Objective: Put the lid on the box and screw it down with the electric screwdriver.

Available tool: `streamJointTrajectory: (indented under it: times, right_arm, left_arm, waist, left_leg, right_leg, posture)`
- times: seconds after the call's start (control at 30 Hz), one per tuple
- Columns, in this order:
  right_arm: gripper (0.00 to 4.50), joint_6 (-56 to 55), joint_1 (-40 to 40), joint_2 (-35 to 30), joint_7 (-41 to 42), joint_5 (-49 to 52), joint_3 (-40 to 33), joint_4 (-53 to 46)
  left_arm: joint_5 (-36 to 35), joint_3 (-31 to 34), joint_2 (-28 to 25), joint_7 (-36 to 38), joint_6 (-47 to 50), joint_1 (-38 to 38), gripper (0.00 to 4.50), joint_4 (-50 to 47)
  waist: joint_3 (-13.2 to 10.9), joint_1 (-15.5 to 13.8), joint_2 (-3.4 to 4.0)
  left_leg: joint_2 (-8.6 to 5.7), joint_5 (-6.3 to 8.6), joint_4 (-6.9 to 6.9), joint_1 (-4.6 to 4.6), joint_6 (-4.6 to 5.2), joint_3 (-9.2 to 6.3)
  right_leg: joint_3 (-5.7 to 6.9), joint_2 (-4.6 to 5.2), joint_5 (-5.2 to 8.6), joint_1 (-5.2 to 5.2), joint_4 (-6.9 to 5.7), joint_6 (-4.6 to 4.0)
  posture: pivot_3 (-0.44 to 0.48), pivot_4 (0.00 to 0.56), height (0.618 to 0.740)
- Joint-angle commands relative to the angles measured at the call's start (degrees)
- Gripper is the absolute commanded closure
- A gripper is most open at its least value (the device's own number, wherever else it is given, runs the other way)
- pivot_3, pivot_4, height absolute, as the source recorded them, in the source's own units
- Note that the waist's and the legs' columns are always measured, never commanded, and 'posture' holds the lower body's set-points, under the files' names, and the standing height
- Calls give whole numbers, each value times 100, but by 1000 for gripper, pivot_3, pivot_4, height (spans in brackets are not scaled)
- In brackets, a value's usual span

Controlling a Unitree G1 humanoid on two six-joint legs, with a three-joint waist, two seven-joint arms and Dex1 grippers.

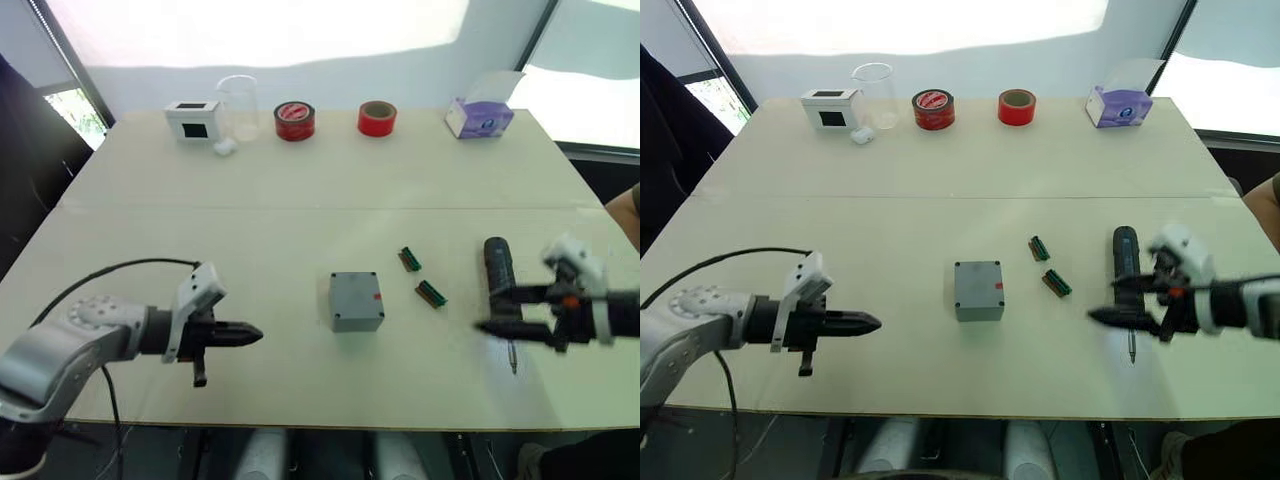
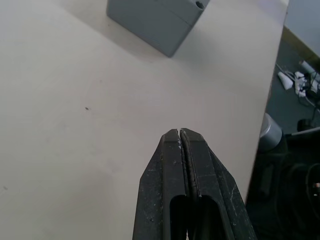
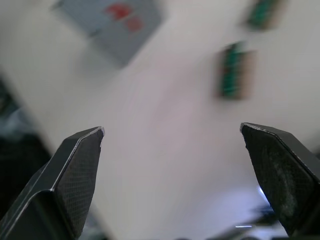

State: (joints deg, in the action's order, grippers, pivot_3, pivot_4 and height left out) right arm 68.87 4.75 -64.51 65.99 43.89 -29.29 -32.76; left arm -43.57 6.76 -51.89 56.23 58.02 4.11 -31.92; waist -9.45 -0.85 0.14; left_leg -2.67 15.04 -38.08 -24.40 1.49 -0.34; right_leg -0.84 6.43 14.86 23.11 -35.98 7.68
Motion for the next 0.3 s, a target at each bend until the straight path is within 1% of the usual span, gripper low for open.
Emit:
streamJointTrajectory:
  times: [0.03, 0.13, 0.23, 0.3]
  right_arm:
    - [8, 174, 596, 132, 108, 477, -636, -762]
    - [8, 87, 1043, 199, 42, 498, -749, -939]
    - [8, -72, 1388, 240, 12, 444, -716, -1031]
    - [8, -209, 1475, 322, -112, 388, -526, -1026]
  left_arm:
    - [-498, 277, 38, -168, 194, -479, 4500, -621]
    - [-615, 274, 39, -274, 170, -809, 4500, -813]
    - [-669, 235, 89, -411, 122, -904, 4500, -792]
    - [-448, 66, 156, -480, -74, -1029, 4500, -656]
  waist:
    - [7, 4, -13]
    - [6, -3, -17]
    - [7, -7, -17]
    - [7, -8, -16]
  left_leg:
    - [0, 0, 0, 6, -1, 0]
    - [0, 2, 0, 24, -2, -1]
    - [0, 2, 0, 24, -2, -2]
    - [0, 2, 1, 23, -3, -2]
  right_leg:
    - [-1, 3, 2, -6, 2, -5]
    - [-4, 10, 13, -26, 8, -25]
    - [-4, 12, 15, -26, 9, -27]
    - [-4, 12, 16, -25, 12, -30]
  posture:
    - [0, 150, 740]
    - [0, 150, 740]
    - [0, 150, 740]
    - [0, 150, 740]
